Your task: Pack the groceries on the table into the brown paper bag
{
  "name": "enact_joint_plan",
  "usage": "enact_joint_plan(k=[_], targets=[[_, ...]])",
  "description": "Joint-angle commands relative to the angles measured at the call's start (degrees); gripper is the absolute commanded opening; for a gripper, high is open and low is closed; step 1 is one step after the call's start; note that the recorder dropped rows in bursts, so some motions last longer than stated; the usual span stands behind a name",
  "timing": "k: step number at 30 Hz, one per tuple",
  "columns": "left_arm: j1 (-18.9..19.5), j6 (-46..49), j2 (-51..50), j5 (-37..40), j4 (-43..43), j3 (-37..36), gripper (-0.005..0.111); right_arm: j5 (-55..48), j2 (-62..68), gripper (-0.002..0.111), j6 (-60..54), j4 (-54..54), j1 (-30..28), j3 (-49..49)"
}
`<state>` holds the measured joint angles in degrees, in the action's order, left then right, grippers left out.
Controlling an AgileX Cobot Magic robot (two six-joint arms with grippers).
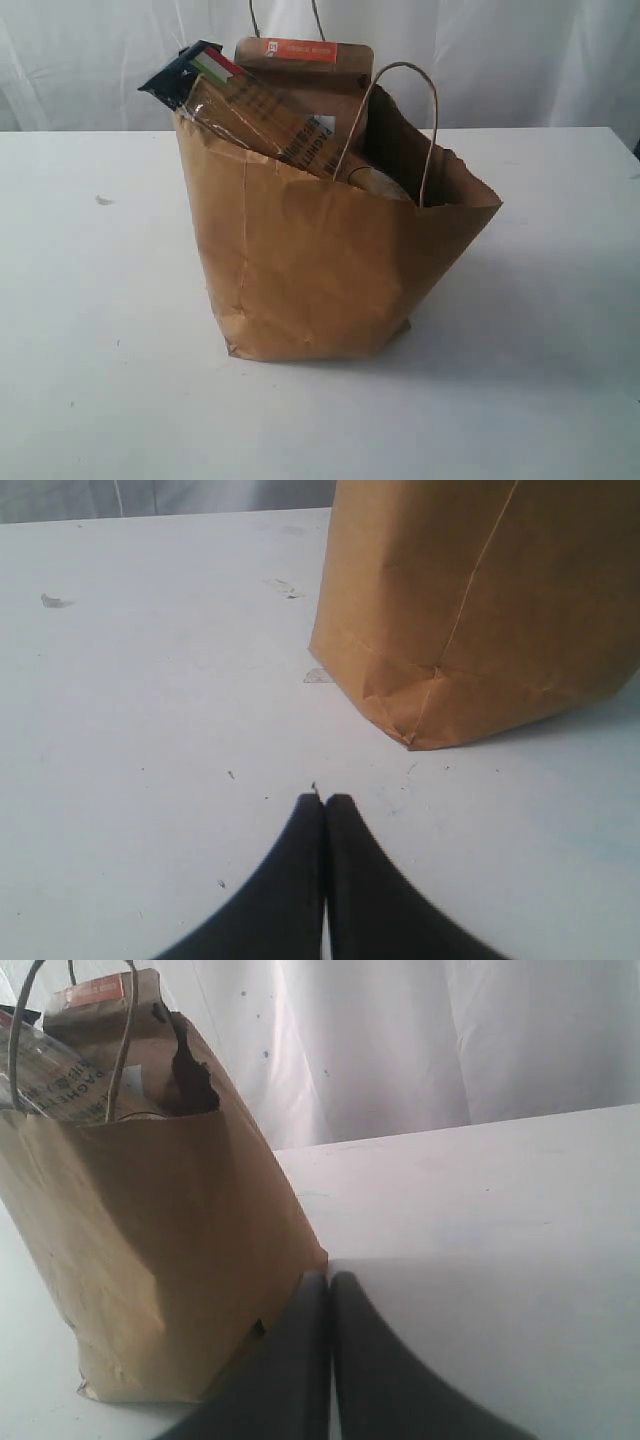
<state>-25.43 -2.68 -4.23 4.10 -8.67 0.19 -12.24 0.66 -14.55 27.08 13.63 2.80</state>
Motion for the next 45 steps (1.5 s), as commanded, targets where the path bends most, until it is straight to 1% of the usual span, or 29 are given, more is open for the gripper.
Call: enact_joint_plan(k=[1, 6, 8, 9, 11, 14, 15, 18, 20, 25, 45], targets=[[0.2, 0.1, 0.3, 0.2, -0.2, -0.2, 0.0, 0.1, -0.2, 0.0, -0.7, -0.1, -0.5, -0.1], [0.2, 0.1, 0.3, 0.2, -0.2, -0.2, 0.0, -0.6, -0.2, 0.0, -0.7, -0.8, -0.5, -0.1], [0.2, 0.1, 0.3, 0.2, -0.2, -0.2, 0.0, -0.6, -0.7, 0.0, 0.2, -7.9, -0.5, -0.1], [0.2, 0.1, 0.3, 0.2, -0.2, -0.2, 0.0, -0.6, -0.7, 0.0, 3.8, -12.6, -0.5, -0.1], [0.2, 0.1, 0.3, 0.2, -0.2, -0.2, 0.0, -1.1, -0.7, 0.0, 9.3, -18.1, -0.5, -0.3], [0.2, 0.1, 0.3, 0.2, -0.2, -0.2, 0.0, -1.4, -0.7, 0.0, 13.9, -21.6, -0.7, -2.4], [0.2, 0.1, 0.3, 0.2, -0.2, -0.2, 0.0, -1.4, -0.7, 0.0, 14.5, -21.8, -1.0, -2.8], [0.2, 0.1, 0.3, 0.2, -0.2, -0.2, 0.0, -6.5, -0.7, 0.0, 15.2, -21.8, -5.2, -2.8], [0.2, 0.1, 0.3, 0.2, -0.2, -0.2, 0.0, -6.5, -0.7, 0.0, 14.5, -21.8, -8.0, -2.8], [0.2, 0.1, 0.3, 0.2, -0.2, -0.2, 0.0, -6.6, -0.7, 0.0, 14.5, -21.6, -10.9, -2.8], [0.2, 0.1, 0.3, 0.2, -0.2, -0.2, 0.0, -7.1, -0.7, 0.0, 14.5, -21.5, -11.2, -2.8]])
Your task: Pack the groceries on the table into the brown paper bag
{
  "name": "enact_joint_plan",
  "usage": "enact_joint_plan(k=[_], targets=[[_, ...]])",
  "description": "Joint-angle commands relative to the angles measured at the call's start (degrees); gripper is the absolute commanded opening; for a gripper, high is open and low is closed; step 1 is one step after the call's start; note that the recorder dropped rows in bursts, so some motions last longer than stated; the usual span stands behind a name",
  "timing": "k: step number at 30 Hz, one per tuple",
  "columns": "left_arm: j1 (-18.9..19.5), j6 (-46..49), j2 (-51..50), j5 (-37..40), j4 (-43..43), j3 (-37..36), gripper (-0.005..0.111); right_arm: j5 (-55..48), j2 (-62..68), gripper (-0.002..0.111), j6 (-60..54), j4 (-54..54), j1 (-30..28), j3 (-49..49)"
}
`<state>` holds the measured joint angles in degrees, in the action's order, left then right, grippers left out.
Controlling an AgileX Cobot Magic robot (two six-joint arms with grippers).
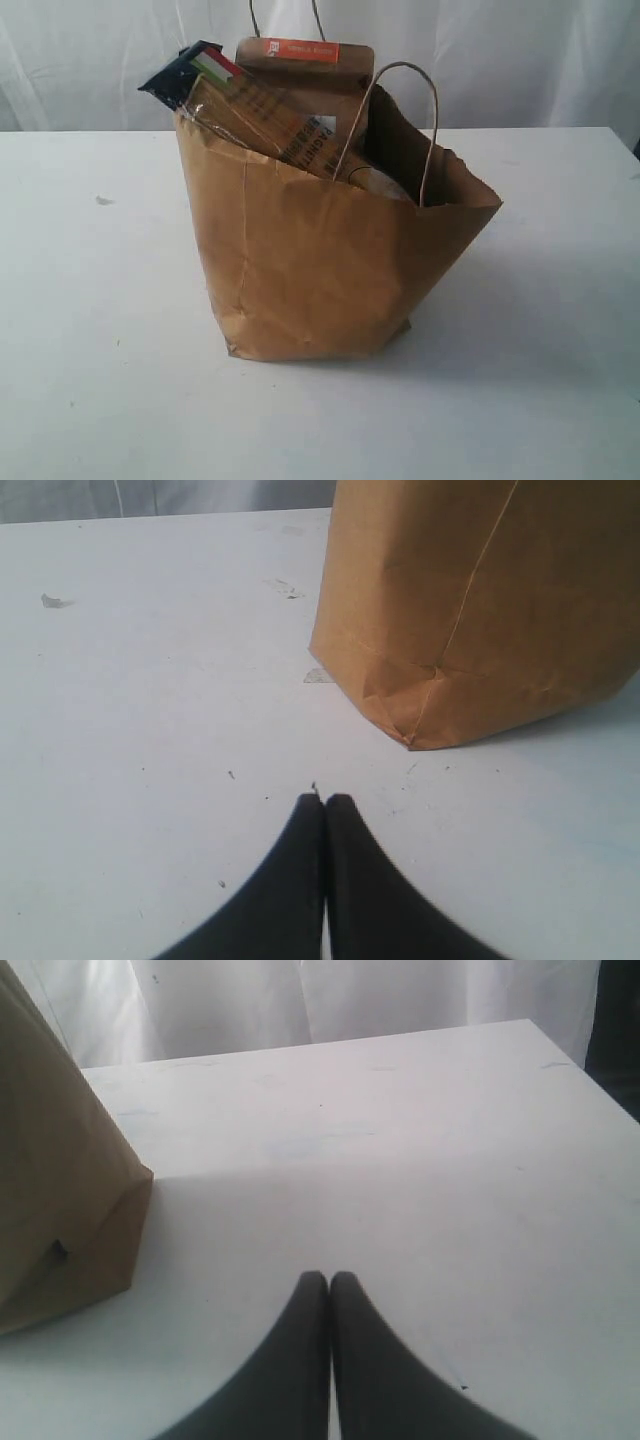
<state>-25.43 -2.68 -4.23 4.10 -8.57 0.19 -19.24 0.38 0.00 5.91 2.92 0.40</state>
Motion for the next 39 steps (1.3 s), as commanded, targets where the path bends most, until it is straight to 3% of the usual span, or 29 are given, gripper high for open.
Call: enact_joint_plan(k=[1, 39], targets=[[0.2, 0.1, 0.3, 0.2, -0.3, -0.2, 0.0, -0.8, -0.4, 0.0, 0.0, -0.3, -0.4, -0.4], [0.2, 0.1, 0.3, 0.2, -0.3, -0.2, 0.0, -1.8, -0.4, 0.0, -1.2, -0.2, -0.4, -0.4]])
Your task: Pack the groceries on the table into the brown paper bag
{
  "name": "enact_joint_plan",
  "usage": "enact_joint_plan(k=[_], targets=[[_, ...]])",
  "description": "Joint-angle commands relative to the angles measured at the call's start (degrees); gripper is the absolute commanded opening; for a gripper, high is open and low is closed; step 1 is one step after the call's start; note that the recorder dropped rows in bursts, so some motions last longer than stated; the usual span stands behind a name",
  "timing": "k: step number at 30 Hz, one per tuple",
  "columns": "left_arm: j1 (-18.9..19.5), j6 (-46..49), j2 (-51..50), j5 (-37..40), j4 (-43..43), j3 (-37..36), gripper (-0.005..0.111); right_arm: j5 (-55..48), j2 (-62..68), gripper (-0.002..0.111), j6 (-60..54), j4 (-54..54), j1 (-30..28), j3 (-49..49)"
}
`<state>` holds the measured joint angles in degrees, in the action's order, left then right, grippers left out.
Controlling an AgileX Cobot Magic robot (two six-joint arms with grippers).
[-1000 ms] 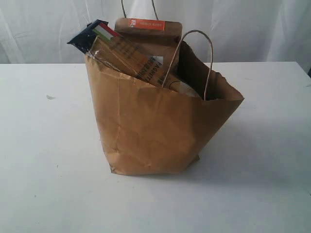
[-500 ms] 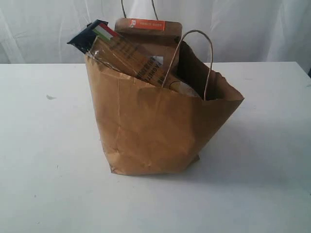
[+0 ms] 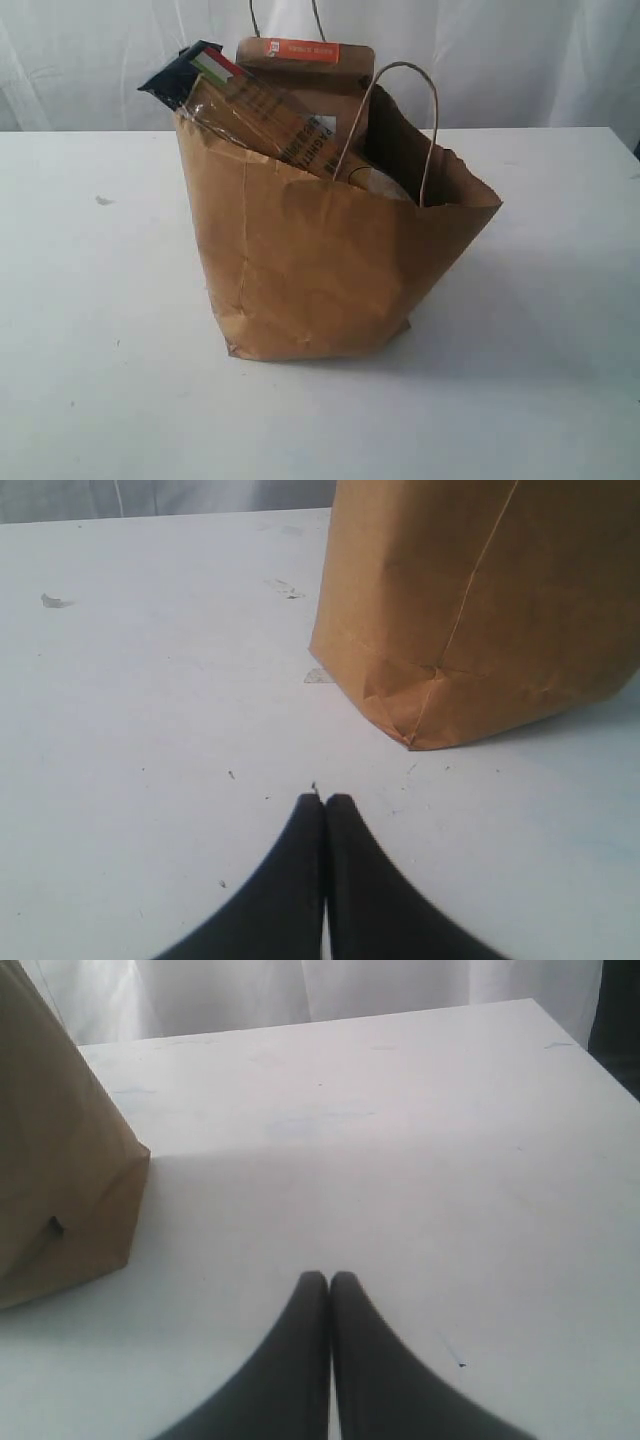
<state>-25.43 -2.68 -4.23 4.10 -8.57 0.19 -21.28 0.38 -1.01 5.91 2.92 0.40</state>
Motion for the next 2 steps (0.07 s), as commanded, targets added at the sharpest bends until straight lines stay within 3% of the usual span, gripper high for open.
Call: enact_joint_plan(k=[1, 2], targets=[[0.2, 0.1, 0.3, 0.2, -0.3, -0.2, 0.0, 0.2, -0.4, 0.0, -0.2, -0.2, -0.4, -0.4], [0.2, 0.1, 0.3, 0.2, -0.3, -0.2, 0.0, 0.2, -0.4, 0.0, -0.2, -0.2, -0.4, -0.4]])
